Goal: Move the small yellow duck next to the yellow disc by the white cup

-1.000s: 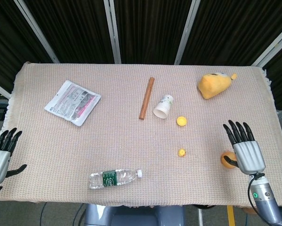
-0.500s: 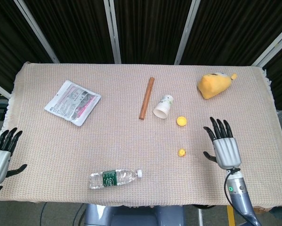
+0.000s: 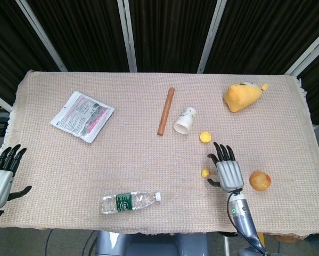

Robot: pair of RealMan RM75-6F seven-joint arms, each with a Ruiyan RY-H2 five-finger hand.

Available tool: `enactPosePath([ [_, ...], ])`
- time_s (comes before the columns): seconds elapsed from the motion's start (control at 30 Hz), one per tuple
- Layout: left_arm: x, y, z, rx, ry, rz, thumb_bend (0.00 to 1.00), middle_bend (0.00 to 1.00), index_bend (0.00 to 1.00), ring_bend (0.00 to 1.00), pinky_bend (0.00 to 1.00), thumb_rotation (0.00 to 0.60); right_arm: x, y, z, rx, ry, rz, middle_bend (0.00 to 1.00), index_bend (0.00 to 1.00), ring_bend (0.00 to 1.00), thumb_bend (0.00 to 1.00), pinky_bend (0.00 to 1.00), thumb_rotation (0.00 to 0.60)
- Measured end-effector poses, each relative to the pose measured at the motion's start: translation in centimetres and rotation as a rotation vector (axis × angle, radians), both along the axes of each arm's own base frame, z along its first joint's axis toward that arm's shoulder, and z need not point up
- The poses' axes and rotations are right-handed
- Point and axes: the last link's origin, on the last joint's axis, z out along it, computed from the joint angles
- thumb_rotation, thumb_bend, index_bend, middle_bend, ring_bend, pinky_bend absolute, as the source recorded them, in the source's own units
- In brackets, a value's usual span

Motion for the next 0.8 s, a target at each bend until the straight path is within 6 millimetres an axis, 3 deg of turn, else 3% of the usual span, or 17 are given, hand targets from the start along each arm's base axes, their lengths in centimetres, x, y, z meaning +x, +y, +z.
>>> enactPosePath([
  [0.47,-0.1,0.0,0.0,-0.004,-0.011,0.008,0.00,0.00,0.00,0.00,0.20,0.600,1.2,-0.6,-2.3,0.032,0.024,0.000,0.00,0.36,0.00,0.09,0.00,0.600],
  [0.8,-0.2,0.0,0.0,-0.004,-0.016,0.009,0.00,0.00,0.00,0.00,0.20,0.600,0.6,-1.1,-3.0,0.045,0.062,-0.012,0.00,0.42,0.00,0.10,0.00,0.600],
])
